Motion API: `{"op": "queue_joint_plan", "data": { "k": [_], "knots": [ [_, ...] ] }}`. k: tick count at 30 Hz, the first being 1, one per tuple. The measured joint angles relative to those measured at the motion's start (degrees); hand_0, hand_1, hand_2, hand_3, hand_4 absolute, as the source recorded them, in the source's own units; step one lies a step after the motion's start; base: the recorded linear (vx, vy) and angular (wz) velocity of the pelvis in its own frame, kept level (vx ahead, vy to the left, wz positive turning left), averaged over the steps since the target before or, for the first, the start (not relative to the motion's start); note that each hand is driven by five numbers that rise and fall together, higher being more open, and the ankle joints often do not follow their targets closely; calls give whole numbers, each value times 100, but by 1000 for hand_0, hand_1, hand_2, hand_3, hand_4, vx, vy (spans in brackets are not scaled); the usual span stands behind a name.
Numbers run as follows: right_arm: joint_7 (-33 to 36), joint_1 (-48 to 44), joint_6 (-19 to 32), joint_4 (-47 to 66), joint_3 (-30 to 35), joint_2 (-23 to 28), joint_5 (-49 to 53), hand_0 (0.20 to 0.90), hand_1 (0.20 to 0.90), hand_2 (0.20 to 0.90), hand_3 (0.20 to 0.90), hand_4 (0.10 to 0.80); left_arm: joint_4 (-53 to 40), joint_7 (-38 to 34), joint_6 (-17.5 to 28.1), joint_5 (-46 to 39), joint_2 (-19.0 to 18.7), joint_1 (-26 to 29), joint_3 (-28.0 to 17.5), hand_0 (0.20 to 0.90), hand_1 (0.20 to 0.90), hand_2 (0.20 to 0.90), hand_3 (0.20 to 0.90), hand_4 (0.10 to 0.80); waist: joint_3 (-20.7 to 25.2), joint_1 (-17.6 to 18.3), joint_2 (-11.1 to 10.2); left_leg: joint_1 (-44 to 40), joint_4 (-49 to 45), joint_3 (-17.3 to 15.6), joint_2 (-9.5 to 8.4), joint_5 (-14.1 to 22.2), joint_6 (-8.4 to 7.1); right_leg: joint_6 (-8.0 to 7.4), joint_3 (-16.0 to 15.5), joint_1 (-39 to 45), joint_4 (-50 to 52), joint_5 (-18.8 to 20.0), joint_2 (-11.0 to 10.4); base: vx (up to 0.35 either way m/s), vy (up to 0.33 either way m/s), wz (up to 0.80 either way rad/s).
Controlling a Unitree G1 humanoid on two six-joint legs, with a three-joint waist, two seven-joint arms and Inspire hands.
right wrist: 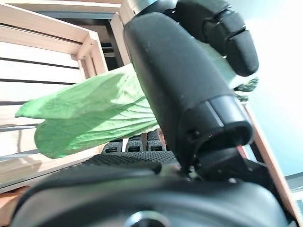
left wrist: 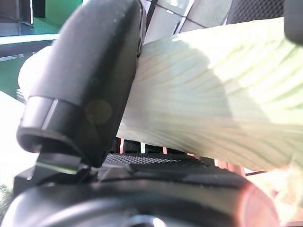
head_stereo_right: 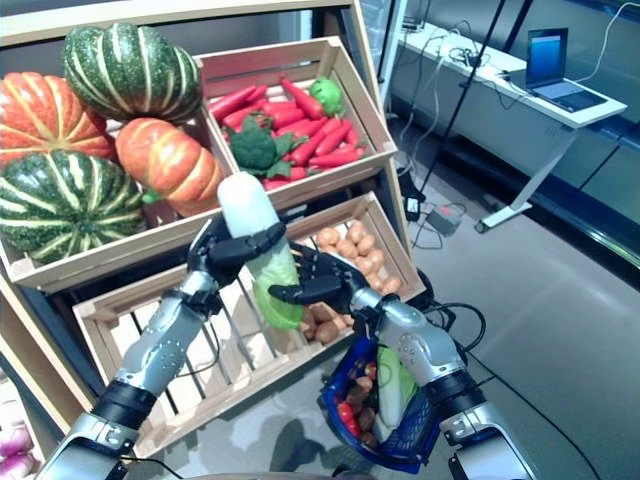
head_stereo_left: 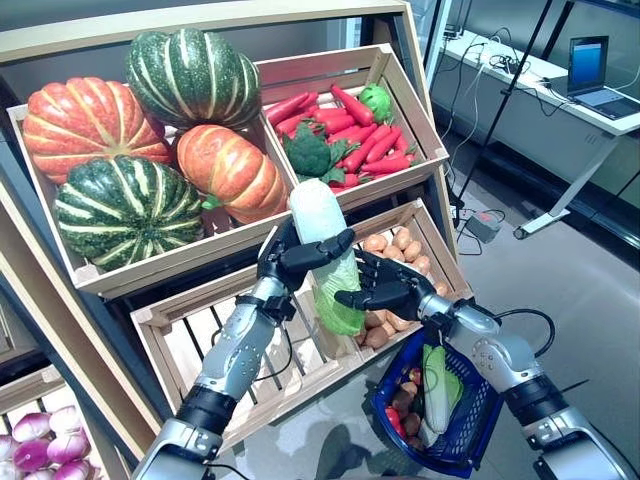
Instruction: Put vegetables into the basket
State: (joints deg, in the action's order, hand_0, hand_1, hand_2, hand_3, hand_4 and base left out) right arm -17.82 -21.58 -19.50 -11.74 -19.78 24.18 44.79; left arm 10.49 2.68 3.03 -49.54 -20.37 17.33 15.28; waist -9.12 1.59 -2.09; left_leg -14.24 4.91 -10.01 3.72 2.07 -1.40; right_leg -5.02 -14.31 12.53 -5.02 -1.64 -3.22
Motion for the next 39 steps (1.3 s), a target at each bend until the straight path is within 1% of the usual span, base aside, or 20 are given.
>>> {"op": "queue_joint_plan", "data": {
  "k": [2,5,9,15,23,27,28,33,39],
  "knots": [
    [13,-158,-61,-171,-141,-6,-3,900,900,900,900,800,0,28,-116,-72,17,0,19,300,300,300,300,400,1,9,0,-3,0,-4,1,0,0,3,1,2,0,3,0,0,0,0],
    [61,-300,-133,-377,-199,-14,-4,900,900,900,900,800,0,176,-174,-81,20,0,104,300,300,300,300,400,1,-27,-1,-4,-1,-2,2,0,0,5,0,6,0,5,1,0,0,0],
    [113,-430,-260,-458,-349,-22,11,900,900,900,900,800,-28,416,-387,-94,44,1,180,300,300,300,300,400,3,-89,-3,-4,-1,10,2,0,0,5,-13,15,0,5,0,0,0,0],
    [114,-679,-427,-737,-589,-45,77,900,900,900,900,800,-26,549,-658,-102,-66,0,201,300,300,300,300,400,11,-131,-4,-5,-6,24,2,-2,-2,5,-27,29,0,5,-1,0,0,0],
    [105,-738,-535,-979,-725,-80,353,900,900,900,900,800,78,669,-808,-254,-125,0,227,300,300,300,300,400,20,-234,-3,-18,-10,41,2,-5,-3,5,-39,54,0,4,-2,0,0,0],
    [100,-746,-535,-1087,-796,-114,515,900,900,900,900,800,79,681,-842,-303,-232,0,288,300,300,300,300,400,21,-263,-5,-38,-11,57,1,-10,-2,5,-50,83,0,4,-3,8,1,2],
    [100,-746,-535,-1108,-800,-144,518,300,300,300,300,400,79,686,-841,-305,-259,0,298,300,300,300,300,400,21,-263,-5,-47,-11,60,1,-11,-2,5,-50,93,-1,4,-4,0,0,0],
    [100,-746,-532,-1124,-827,-188,518,300,300,300,300,400,79,690,-840,-308,-293,0,292,300,300,300,300,400,30,-258,-5,-52,-11,61,-1,-20,-1,5,-47,97,-1,4,-5,0,0,0],
    [108,-746,-506,-1120,-971,-177,514,300,300,300,300,400,86,689,-887,-424,-335,-1,298,300,300,300,300,400,164,-255,-19,-51,-10,61,-2,-20,0,6,-45,96,-1,4,-6,0,0,0]
  ]
}}
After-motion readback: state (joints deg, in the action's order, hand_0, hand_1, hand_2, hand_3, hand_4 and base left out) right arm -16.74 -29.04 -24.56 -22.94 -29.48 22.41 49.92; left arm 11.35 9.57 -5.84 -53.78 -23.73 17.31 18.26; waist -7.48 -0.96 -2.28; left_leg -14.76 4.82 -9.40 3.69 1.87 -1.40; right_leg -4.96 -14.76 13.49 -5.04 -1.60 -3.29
